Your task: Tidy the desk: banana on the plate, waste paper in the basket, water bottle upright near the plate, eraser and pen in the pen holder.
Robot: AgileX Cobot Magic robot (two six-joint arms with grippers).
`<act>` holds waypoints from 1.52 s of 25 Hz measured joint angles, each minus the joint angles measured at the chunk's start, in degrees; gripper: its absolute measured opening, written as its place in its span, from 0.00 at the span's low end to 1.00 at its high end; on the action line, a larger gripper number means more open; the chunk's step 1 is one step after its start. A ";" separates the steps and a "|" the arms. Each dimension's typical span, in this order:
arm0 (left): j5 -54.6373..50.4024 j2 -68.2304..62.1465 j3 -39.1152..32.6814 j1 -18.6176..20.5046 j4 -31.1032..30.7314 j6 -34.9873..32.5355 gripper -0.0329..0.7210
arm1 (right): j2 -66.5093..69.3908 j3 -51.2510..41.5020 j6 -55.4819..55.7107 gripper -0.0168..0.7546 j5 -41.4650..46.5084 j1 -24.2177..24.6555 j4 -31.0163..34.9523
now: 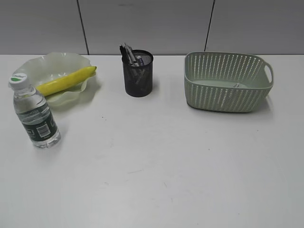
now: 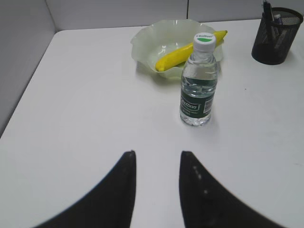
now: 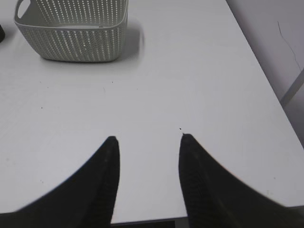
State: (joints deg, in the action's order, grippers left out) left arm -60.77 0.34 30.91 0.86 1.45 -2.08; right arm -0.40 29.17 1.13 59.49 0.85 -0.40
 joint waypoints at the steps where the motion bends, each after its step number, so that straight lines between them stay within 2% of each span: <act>1: 0.00 0.00 0.00 0.07 0.00 0.00 0.36 | 0.00 0.00 0.00 0.46 0.00 0.00 0.00; 38: 0.00 0.00 0.00 0.26 0.00 -0.06 0.36 | 0.00 0.00 -0.12 0.46 0.00 0.00 0.00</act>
State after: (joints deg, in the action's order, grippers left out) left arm -60.77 0.34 30.91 1.11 1.45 -2.14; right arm -0.40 29.17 1.01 59.49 0.85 -0.40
